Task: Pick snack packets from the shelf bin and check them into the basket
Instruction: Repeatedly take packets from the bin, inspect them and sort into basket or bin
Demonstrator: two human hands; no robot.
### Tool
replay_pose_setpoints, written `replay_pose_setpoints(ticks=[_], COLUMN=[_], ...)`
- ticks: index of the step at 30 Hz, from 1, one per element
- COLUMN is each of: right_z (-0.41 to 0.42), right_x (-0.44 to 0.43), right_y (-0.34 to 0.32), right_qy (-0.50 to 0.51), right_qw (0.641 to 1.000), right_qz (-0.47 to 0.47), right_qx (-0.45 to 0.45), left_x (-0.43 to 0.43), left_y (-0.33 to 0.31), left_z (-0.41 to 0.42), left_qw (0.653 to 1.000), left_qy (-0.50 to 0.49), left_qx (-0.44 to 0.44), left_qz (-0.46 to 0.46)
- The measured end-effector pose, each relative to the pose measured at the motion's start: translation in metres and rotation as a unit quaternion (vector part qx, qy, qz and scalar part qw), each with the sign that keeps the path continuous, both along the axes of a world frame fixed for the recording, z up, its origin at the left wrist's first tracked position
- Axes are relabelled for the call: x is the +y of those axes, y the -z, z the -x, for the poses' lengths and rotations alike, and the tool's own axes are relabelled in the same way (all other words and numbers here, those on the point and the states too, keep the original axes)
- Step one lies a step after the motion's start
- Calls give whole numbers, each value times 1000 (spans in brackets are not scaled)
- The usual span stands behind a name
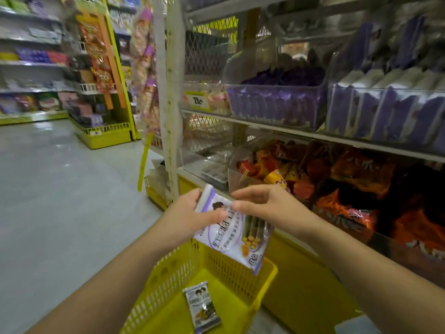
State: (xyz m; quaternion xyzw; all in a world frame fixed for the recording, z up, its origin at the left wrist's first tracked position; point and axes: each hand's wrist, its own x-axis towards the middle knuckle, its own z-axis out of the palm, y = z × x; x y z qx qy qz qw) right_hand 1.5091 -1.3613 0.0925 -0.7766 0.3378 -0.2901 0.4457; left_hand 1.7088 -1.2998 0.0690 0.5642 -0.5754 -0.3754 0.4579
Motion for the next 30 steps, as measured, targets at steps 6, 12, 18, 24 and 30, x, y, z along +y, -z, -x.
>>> replay_pose_setpoints(ticks=[6,12,18,24,30], right_z=[-4,-10,-19,-19,-20], right_x=[-12,-12,1,8,14], right_y=[20,33,33,32,28], right_qy=[-22,57,39,47,55], right_qw=[999,992,969,929,907], right_qz=[-33,-81,-189,-224,-244], right_qx=[-13,-81,-155,-290,-339], left_x=[-13,-16,-13,-7,1], left_y=[12,10,15,18,21], left_z=[7,5,22,31,37], left_qw=[999,953,936,942,952], left_qy=[-6,-54,-91,-80,-67], left_qx=[44,296,339,322,299], left_qz=[-22,-41,0,54,23])
